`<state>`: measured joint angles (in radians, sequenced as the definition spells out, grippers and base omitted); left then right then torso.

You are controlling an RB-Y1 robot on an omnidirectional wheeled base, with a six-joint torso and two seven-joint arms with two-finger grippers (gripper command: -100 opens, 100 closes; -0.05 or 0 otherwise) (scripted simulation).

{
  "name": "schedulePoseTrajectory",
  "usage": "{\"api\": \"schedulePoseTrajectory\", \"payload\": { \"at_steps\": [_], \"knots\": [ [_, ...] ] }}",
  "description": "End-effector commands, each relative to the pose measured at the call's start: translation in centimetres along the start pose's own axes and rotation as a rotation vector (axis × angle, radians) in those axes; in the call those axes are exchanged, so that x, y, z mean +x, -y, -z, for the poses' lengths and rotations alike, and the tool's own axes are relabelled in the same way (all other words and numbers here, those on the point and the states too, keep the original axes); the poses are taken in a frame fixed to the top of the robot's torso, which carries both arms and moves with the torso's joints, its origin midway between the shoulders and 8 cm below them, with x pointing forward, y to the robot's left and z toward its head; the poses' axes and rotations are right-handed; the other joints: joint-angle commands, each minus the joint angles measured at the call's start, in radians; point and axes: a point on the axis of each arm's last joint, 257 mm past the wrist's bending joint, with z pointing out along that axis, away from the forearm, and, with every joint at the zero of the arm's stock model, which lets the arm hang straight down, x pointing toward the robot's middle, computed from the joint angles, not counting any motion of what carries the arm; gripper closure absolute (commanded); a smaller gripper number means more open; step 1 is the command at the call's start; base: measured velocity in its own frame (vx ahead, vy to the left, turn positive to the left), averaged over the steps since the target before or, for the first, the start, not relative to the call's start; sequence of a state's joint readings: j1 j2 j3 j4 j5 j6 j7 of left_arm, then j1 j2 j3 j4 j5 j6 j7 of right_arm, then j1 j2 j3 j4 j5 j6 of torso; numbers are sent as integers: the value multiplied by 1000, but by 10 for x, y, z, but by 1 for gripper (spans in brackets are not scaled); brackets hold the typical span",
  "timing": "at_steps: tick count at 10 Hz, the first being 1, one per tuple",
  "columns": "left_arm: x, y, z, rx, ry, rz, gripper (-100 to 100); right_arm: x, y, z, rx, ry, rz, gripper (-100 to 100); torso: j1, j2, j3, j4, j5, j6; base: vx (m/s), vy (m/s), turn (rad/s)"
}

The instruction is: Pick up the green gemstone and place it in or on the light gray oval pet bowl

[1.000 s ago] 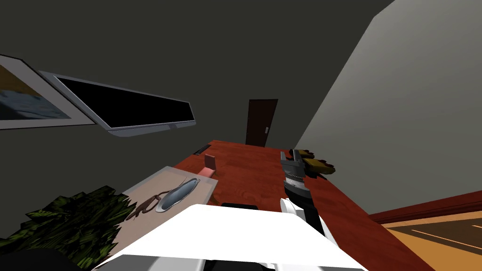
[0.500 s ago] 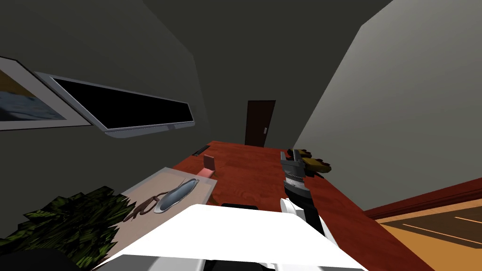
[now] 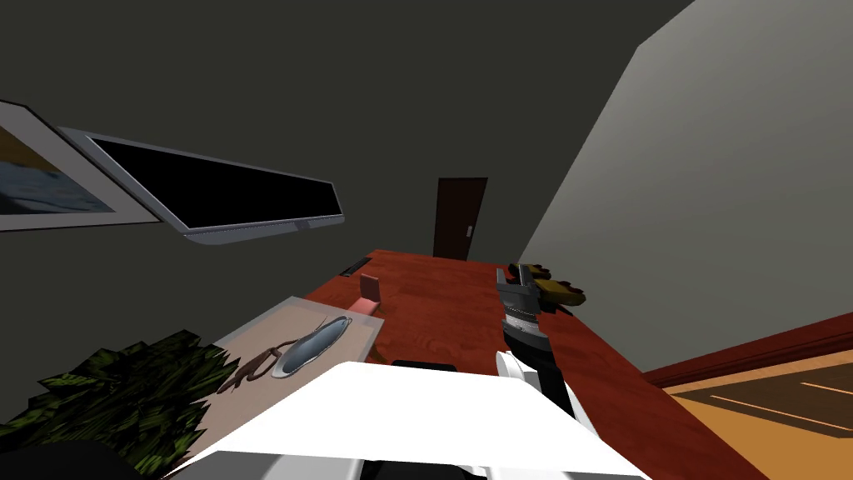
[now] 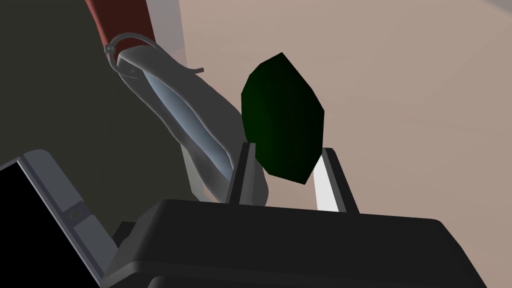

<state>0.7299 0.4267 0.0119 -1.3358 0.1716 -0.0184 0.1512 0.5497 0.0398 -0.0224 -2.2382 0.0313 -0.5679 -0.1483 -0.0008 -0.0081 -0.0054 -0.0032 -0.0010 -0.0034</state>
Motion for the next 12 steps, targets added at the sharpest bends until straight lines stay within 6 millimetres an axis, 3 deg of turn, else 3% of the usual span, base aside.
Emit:
{"api": "schedulePoseTrajectory", "payload": {
  "at_steps": [1,3,4,8,11,12],
  "knots": [
    [0,0,0,1,0,0,100,0,0,0,0,0,0,0,0,0,0,0,0,0,0,0,0],
    [0,0,0,1,0,0,100,0,0,0,0,0,0,0,1,0,0,0,0,0,6,15,42],
    [-21,7,3,18,31,-39,100,0,0,0,0,0,0,0,1,0,0,0,0,0,43,-12,110],
    [-74,1,18,0,110,-144,100,0,0,0,0,0,0,0,-3,-9,-5,-2,-2,0,130,-46,79],
    [-129,-4,36,-43,192,-245,100,0,0,0,0,0,0,0,-4,-11,-6,-2,-2,1,176,-47,36],
    [-129,-4,36,-43,192,-245,100,0,0,0,0,0,0,0,-4,-13,-7,-2,-2,2,124,-20,12]
  ]
}}
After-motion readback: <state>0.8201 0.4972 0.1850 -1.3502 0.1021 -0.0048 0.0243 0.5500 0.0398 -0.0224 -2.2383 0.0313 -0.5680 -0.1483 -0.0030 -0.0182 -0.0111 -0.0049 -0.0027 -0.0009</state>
